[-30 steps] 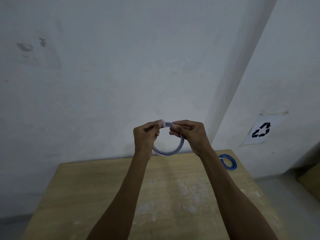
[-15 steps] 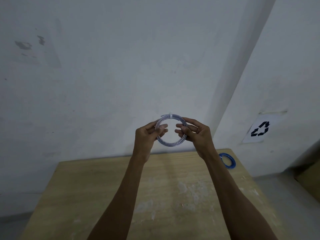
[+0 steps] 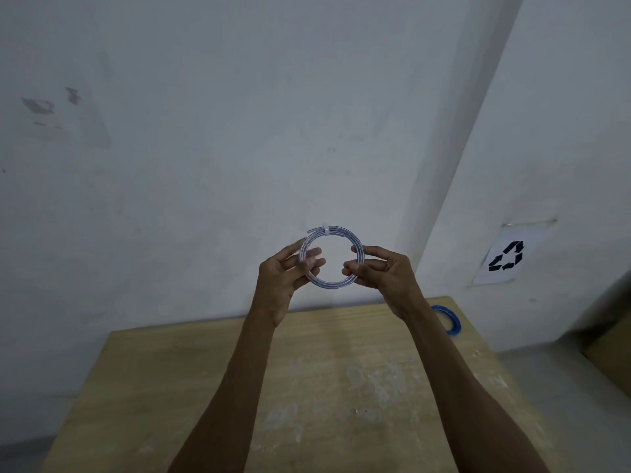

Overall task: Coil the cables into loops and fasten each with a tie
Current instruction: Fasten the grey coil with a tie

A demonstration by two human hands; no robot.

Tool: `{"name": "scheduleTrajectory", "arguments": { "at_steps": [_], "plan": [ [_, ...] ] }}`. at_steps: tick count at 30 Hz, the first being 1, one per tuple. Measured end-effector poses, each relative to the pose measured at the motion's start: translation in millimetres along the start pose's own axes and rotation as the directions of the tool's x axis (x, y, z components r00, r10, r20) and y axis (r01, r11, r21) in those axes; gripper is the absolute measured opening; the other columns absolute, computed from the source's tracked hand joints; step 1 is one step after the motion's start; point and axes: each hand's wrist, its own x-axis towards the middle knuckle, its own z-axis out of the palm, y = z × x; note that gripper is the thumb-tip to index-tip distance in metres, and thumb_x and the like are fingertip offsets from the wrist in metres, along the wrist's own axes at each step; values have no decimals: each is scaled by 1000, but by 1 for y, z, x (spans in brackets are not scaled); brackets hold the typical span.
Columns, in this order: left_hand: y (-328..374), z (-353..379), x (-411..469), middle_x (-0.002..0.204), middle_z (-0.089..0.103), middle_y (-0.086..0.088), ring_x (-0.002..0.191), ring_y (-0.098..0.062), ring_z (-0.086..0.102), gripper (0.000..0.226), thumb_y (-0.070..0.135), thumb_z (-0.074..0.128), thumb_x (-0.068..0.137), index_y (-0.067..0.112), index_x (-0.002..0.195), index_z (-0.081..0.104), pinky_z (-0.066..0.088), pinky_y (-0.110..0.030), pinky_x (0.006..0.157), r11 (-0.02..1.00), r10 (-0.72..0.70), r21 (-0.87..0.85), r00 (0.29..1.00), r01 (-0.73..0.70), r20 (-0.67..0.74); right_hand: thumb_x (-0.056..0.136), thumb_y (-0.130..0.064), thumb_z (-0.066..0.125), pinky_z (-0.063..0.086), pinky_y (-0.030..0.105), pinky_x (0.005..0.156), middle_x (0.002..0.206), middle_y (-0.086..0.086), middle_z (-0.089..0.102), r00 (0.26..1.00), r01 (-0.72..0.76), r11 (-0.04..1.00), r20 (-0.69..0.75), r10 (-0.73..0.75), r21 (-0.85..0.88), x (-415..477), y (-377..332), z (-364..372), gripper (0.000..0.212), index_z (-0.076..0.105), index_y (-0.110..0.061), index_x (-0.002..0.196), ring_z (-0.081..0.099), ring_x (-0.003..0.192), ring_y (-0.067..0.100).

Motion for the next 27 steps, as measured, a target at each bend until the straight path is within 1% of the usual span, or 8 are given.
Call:
{"name": "scheduleTrajectory", "arguments": {
  "at_steps": [5,9,12,14,16,18,22,27],
  "plan": [
    [7,19,4,105,78,-17,95,-30,77,41,9,74,92,12,132,66,62,-31,85,998,58,19,991,-56,-120,87,0,76,62,37,82,96,22,78,998,5,998,58,-1,-66,-5,1,-2,37,68,1,123,77,92,35],
    [2,25,8,88,80,-10,78,-20,78,24,7,77,89,8,112,76,53,-20,64,980,145,164,969,-113,-200,90,-8,75,62,36,84,102,19,78,995,-13,997,93,20,-77,-7,-1,1,32,70,-2,121,77,95,34],
    [1,26,10,83,79,-15,64,-16,68,16,7,79,87,7,103,79,39,-20,52,968,160,226,962,-110,-219,96,-28,68,62,34,85,108,13,77,999,-38,997,-15,37,-67,-2,-9,6,28,75,-8,113,75,99,29],
    [-1,28,9,87,75,-27,61,-17,57,17,8,79,87,6,104,79,33,-21,50,965,150,241,973,-105,-175,94,-35,70,62,34,86,98,13,76,996,-28,995,-83,20,-95,6,-16,9,29,80,-10,103,73,91,24],
    [-1,32,7,88,72,-31,60,-15,49,18,10,79,88,7,105,79,32,-23,51,964,145,245,979,-107,-142,92,-31,74,61,38,89,89,11,74,998,-6,994,-67,-1,-105,12,-21,12,26,81,-7,98,69,81,19],
    [0,34,7,83,76,-19,58,-8,52,17,11,79,88,9,105,80,34,-20,51,960,151,257,978,-110,-146,91,-20,76,60,39,90,88,11,75,998,29,996,-46,-33,-89,15,-24,14,20,80,-3,99,68,78,18],
    [4,34,6,92,80,-13,58,-1,56,19,11,78,88,8,107,80,35,-17,50,958,163,258,976,-122,-145,90,-12,76,61,32,83,92,19,78,993,97,992,-57,-101,-76,14,-26,14,30,73,-5,119,74,80,22],
    [7,34,5,94,79,-16,54,-2,53,18,10,76,90,4,107,79,31,-17,49,961,166,243,978,-133,-124,87,1,75,62,36,84,89,17,78,995,99,995,-33,-98,5,11,-24,14,13,77,0,100,73,76,23]
  ]
}}
